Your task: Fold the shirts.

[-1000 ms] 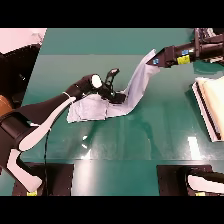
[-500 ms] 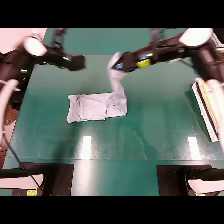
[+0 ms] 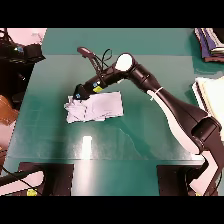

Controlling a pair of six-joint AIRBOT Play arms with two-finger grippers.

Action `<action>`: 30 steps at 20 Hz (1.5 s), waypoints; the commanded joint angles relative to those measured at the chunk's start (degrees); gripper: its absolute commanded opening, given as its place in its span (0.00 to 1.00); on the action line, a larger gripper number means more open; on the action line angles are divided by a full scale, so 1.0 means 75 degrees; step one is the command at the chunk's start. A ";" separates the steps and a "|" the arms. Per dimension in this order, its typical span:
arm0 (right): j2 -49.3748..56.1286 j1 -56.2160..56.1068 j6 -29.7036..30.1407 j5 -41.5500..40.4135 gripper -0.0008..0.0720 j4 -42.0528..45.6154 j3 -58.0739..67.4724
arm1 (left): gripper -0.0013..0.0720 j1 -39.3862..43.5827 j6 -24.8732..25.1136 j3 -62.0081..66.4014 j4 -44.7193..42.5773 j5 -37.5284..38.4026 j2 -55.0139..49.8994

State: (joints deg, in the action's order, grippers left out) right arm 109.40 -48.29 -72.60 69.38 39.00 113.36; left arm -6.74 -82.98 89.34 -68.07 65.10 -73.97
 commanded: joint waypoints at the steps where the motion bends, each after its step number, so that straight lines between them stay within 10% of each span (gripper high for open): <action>1: -0.0385 0.0551 -0.0009 0.0697 0.73 0.0431 -0.1029 | 0.05 -0.0163 0.0125 0.0006 -0.0017 0.0248 0.0090; 9: -0.2165 0.3622 -0.0490 -0.0595 0.84 0.0277 -0.5718 | 0.05 -0.0163 0.0125 0.0000 0.0157 0.0309 0.0079; 17: -0.0192 0.2769 -0.0111 -0.0889 0.82 -0.1533 -0.4674 | 0.05 -0.0099 0.0134 0.0000 0.0286 0.0201 0.0070; 20: 0.0513 0.2133 -0.0111 -0.0796 0.68 -0.1926 -0.3762 | 0.05 -0.0099 0.0128 0.0000 0.0335 0.0219 0.0070; 24: 0.0807 0.1658 0.0096 -0.0839 0.05 -0.1740 -0.2710 | 0.05 -0.0099 0.0114 0.0000 0.0338 0.0396 0.0070; 30: 0.0187 0.2655 -0.0341 -0.0568 0.03 -0.0510 -0.1542 | 0.04 0.0061 0.0070 0.0000 0.0807 0.0580 0.0070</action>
State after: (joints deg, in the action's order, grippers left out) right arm 113.06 -31.97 -73.14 64.25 30.74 98.30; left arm -7.14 -82.30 89.34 -63.77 68.71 -73.43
